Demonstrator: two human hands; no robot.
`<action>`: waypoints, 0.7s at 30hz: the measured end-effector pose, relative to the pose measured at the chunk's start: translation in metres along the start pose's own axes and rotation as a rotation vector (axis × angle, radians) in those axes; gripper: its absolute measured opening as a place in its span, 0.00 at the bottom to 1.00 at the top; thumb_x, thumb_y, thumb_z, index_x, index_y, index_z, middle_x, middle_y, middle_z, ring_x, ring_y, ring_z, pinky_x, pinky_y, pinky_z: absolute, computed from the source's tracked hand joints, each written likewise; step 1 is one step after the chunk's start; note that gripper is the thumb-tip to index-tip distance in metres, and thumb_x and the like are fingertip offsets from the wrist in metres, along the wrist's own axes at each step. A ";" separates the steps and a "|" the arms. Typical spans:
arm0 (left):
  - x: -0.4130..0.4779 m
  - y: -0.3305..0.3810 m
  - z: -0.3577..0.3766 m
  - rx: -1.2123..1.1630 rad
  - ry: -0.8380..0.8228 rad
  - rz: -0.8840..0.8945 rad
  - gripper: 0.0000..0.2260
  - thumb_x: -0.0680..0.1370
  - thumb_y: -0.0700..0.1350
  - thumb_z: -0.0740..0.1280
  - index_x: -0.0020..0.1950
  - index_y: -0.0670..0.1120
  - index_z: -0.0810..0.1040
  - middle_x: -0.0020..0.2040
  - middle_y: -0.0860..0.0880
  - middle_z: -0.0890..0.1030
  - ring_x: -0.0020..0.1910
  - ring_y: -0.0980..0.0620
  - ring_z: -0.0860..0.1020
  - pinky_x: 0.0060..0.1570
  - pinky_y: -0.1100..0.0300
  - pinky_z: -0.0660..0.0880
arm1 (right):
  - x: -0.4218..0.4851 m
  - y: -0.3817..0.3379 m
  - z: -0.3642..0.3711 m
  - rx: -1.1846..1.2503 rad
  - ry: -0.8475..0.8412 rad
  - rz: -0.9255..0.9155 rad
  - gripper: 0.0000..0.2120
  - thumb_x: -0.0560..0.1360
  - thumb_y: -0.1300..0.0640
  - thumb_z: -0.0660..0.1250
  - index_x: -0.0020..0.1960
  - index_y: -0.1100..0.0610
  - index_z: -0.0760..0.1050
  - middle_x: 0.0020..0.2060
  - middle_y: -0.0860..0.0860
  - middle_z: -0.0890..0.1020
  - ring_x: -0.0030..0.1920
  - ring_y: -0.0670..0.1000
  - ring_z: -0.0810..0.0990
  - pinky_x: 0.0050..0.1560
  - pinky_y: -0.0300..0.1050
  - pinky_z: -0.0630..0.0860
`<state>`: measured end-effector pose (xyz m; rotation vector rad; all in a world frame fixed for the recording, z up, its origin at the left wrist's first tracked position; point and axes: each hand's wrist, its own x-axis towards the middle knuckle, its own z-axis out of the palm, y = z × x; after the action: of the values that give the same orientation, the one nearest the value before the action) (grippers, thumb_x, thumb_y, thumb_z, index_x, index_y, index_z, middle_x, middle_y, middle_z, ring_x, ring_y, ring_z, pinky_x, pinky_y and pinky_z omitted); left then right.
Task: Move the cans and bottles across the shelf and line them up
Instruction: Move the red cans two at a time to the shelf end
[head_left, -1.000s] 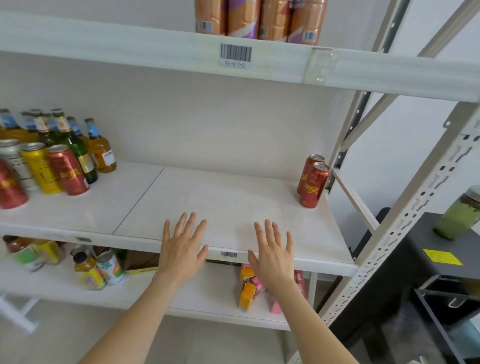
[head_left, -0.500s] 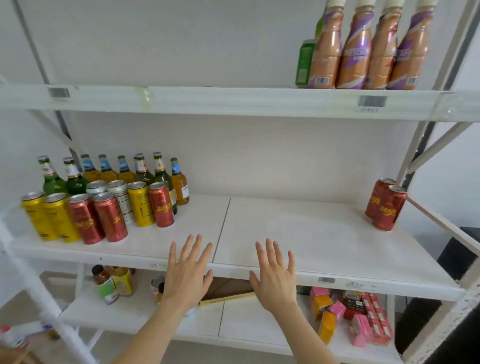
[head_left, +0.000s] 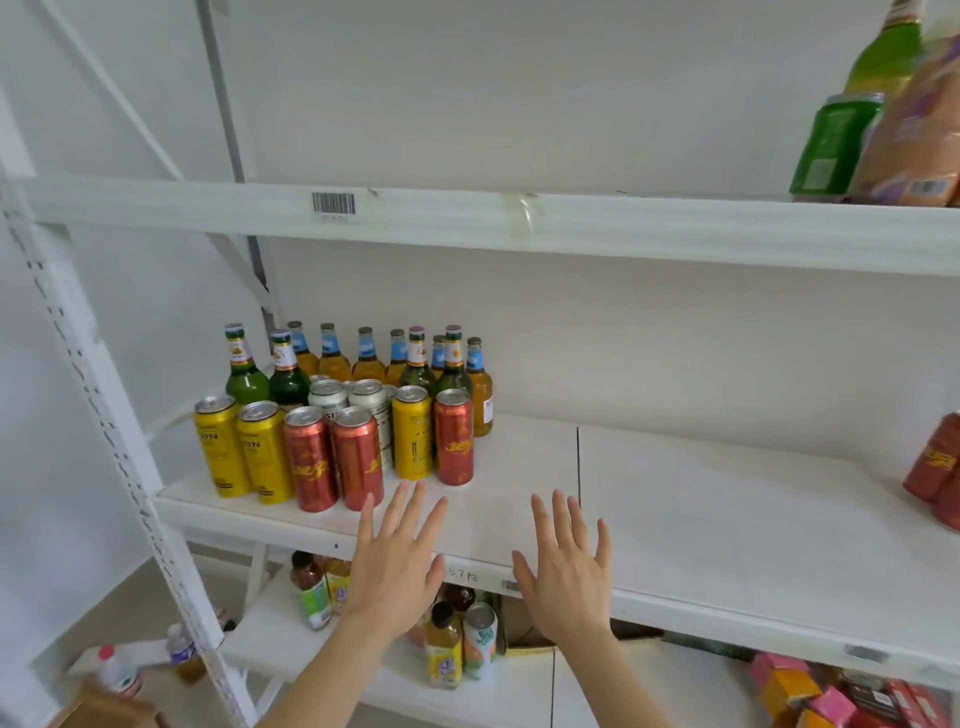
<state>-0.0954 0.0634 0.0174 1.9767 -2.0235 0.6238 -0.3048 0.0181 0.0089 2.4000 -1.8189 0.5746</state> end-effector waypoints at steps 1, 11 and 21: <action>0.002 -0.013 0.002 -0.005 0.009 0.001 0.30 0.71 0.55 0.73 0.71 0.49 0.74 0.72 0.43 0.72 0.73 0.42 0.69 0.69 0.37 0.56 | 0.006 -0.012 0.004 0.008 0.009 0.010 0.31 0.78 0.40 0.47 0.71 0.55 0.70 0.68 0.58 0.75 0.68 0.59 0.73 0.68 0.62 0.56; -0.008 -0.156 0.024 -0.084 0.039 0.037 0.28 0.73 0.53 0.69 0.72 0.50 0.72 0.74 0.44 0.71 0.74 0.43 0.67 0.70 0.37 0.63 | 0.039 -0.139 0.033 -0.012 0.037 0.078 0.35 0.79 0.37 0.35 0.73 0.54 0.65 0.69 0.58 0.74 0.69 0.59 0.73 0.69 0.62 0.54; -0.004 -0.264 0.048 -0.147 0.008 0.060 0.31 0.71 0.52 0.73 0.73 0.47 0.71 0.73 0.42 0.71 0.71 0.41 0.71 0.65 0.40 0.70 | 0.058 -0.239 0.070 -0.045 0.071 0.146 0.34 0.75 0.37 0.49 0.75 0.54 0.62 0.72 0.56 0.70 0.73 0.58 0.68 0.70 0.63 0.61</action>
<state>0.1724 0.0465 0.0077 1.8332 -2.0673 0.4794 -0.0496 0.0159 0.0021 2.2024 -1.9669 0.6159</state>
